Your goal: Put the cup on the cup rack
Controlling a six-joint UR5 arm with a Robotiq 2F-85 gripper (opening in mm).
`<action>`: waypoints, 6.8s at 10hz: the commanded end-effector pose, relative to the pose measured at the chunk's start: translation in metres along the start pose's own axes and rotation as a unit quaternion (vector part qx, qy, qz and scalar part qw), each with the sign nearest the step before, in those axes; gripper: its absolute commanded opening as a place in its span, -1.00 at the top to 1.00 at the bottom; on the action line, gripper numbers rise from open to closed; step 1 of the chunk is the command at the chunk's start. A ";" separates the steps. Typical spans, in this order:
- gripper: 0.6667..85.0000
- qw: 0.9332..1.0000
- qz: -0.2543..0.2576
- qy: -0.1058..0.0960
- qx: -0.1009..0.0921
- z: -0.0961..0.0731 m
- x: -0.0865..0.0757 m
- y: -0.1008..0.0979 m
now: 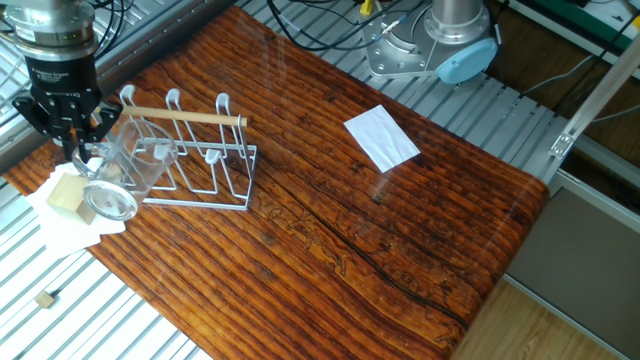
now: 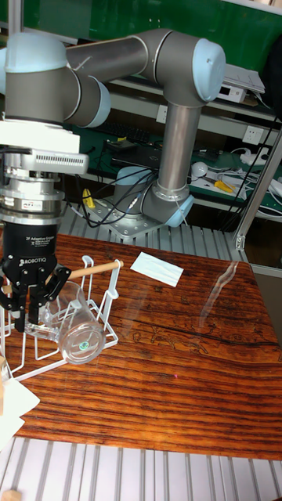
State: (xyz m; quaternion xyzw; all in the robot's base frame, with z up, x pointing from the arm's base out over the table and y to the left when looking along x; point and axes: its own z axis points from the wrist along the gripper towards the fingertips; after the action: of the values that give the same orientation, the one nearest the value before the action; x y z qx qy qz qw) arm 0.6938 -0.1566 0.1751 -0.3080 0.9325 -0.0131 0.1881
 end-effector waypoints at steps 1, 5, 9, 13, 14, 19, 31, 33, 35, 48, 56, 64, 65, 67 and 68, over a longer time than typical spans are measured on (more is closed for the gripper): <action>0.99 1.000 0.013 -0.005 -0.006 -0.003 0.001 0.005; 0.99 1.000 0.012 -0.003 -0.004 0.001 0.000 0.011; 0.99 1.000 0.012 -0.002 -0.005 0.001 0.002 0.010; 0.99 0.999 0.037 -0.007 -0.010 0.001 0.000 0.012; 0.99 0.998 0.055 -0.016 -0.012 0.000 -0.004 0.013; 0.99 0.997 0.067 -0.030 -0.011 0.000 -0.012 0.011; 0.99 1.000 0.014 0.003 0.008 -0.002 -0.045 -0.013; 0.99 1.000 -0.007 0.000 0.012 0.002 -0.046 -0.019; 0.99 0.999 -0.041 -0.011 0.019 0.001 -0.046 -0.031; 0.99 0.990 -0.063 -0.122 -0.021 -0.016 -0.055 -0.031; 0.99 0.986 -0.078 -0.142 -0.029 -0.014 -0.026 -0.039; 0.99 0.980 -0.083 -0.177 -0.033 -0.013 -0.027 -0.040; 0.99 0.979 -0.083 -0.183 -0.033 -0.013 -0.029 -0.040; 0.99 0.975 -0.086 -0.202 -0.036 -0.011 -0.034 -0.040; 0.99 0.973 -0.086 -0.209 -0.041 -0.008 -0.034 -0.039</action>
State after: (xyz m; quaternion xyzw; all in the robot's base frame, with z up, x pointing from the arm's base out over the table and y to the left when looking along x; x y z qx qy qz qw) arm 0.7340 -0.1721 0.1981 -0.3927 0.8514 0.0597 0.3425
